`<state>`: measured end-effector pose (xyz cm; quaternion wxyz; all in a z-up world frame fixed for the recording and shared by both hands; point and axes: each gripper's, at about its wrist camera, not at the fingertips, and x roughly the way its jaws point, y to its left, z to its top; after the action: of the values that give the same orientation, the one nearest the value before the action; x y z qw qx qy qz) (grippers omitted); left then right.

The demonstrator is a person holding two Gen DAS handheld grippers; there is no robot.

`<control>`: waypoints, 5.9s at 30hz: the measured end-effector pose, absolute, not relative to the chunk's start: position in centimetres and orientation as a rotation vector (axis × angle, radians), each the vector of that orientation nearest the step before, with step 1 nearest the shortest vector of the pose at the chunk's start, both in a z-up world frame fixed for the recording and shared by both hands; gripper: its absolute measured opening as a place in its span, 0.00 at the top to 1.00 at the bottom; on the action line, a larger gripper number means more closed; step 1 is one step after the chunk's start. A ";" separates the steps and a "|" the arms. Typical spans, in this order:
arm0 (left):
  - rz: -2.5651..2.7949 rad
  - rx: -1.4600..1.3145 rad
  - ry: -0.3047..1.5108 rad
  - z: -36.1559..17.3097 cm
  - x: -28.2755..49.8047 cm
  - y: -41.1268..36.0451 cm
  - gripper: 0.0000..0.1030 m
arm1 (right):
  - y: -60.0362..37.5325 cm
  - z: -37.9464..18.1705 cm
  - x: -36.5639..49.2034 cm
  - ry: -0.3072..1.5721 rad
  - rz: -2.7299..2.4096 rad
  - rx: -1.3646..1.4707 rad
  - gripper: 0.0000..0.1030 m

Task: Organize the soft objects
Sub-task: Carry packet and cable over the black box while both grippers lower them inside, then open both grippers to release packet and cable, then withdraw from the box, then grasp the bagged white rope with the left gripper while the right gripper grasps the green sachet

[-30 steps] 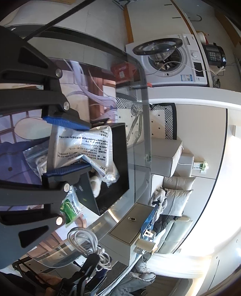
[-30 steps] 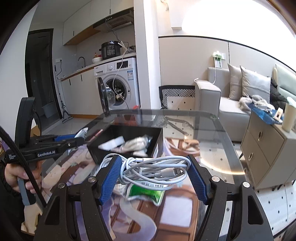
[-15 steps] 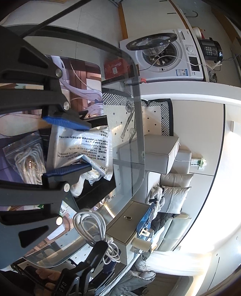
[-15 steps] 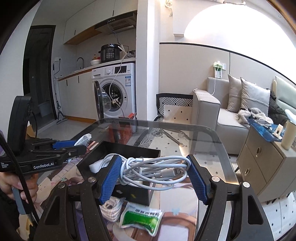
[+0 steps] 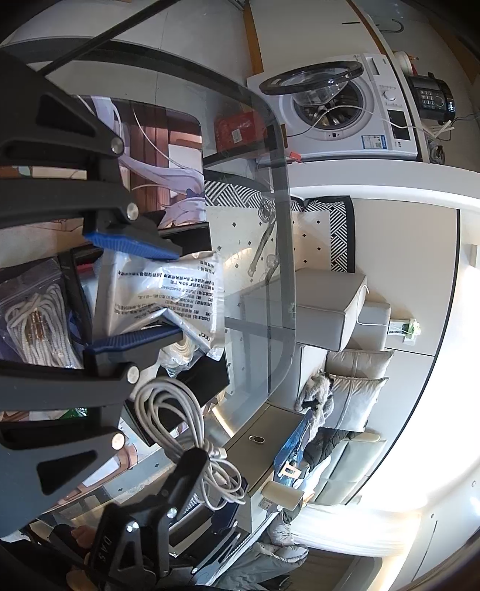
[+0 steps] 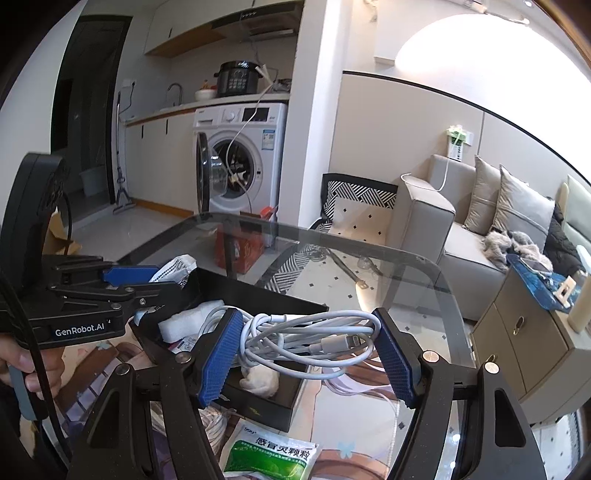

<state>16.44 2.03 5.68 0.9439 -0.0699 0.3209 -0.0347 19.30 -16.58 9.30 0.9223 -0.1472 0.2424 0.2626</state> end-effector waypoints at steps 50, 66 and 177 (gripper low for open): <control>-0.084 -0.119 0.687 3.6 19.6 1.1 0.65 | -14.7 5.5 23.7 0.618 0.687 -0.413 0.07; -0.088 -0.063 0.683 3.9 18.4 0.0 0.20 | -19.2 6.2 20.5 0.622 0.622 -0.290 0.03; -0.002 -0.051 0.908 -2.6 15.0 -6.2 0.00 | -22.0 -1.4 18.8 0.910 0.527 -0.268 0.39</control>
<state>14.95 -6.25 -2.65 0.8983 -0.0245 0.4387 -0.0010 18.81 -22.05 -1.44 0.8563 -0.1273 0.4332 0.2506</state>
